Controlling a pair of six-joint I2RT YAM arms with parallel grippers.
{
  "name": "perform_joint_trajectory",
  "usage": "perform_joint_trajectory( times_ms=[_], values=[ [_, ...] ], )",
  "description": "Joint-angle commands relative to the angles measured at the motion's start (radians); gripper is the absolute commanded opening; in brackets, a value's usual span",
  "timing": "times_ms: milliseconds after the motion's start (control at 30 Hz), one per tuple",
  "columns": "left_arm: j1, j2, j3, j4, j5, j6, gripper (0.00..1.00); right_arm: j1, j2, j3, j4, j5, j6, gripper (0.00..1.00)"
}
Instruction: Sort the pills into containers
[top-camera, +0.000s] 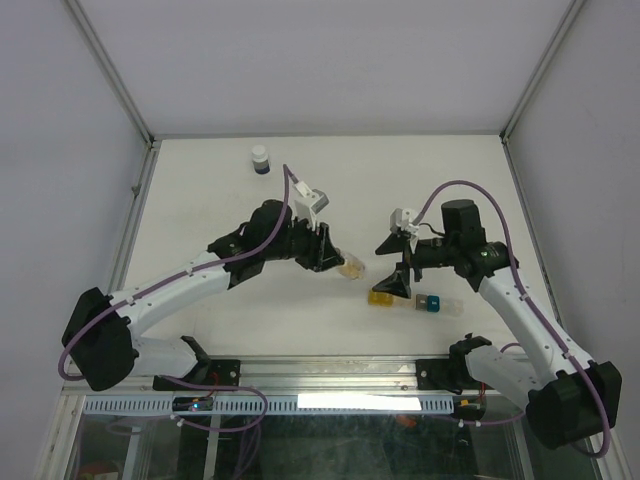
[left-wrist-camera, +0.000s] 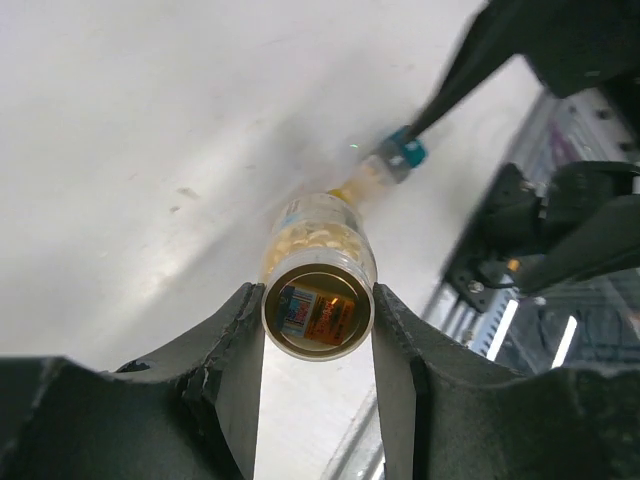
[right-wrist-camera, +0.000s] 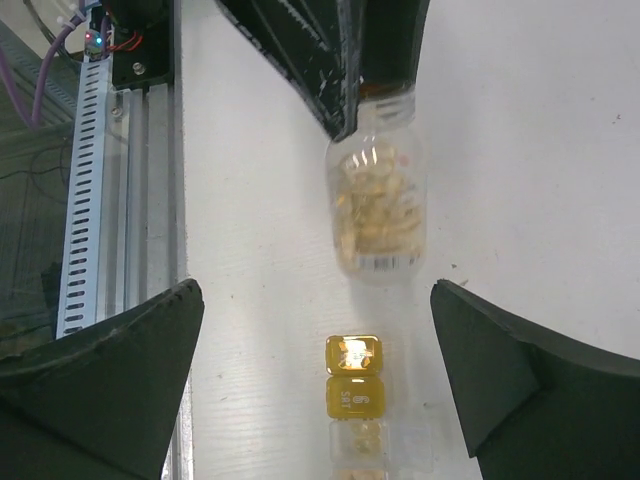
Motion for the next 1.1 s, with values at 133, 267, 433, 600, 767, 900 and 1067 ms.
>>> perform_joint_trajectory(
  times_ms=[133, 267, 433, 600, 767, 900, 1067],
  values=[
    [0.115, -0.067, 0.042, -0.314, -0.400, 0.077, 0.00, -0.070, -0.046, 0.036, 0.029, -0.043, 0.020, 1.00],
    [0.149, -0.018, 0.087, -0.432, -0.549, 0.103, 0.00, -0.082, -0.037, 0.021, 0.094, 0.014, 0.087, 1.00],
    [0.172, 0.077, 0.132, -0.496, -0.644, 0.126, 0.00, -0.087, -0.029, 0.008, 0.139, 0.068, 0.132, 0.99],
    [0.184, 0.193, 0.198, -0.520, -0.686, 0.162, 0.12, -0.089, -0.026, 0.004, 0.150, 0.079, 0.142, 0.99],
    [0.186, 0.258, 0.279, -0.566, -0.747, 0.153, 0.57, -0.102, -0.023, 0.001, 0.163, 0.092, 0.163, 0.99],
    [0.186, 0.181, 0.307, -0.559, -0.719, 0.151, 0.87, -0.120, -0.014, 0.000, 0.188, 0.103, 0.207, 1.00],
    [0.186, 0.034, 0.300, -0.517, -0.547, 0.182, 0.95, -0.170, -0.016, -0.020, 0.248, 0.106, 0.294, 1.00]
  ],
)
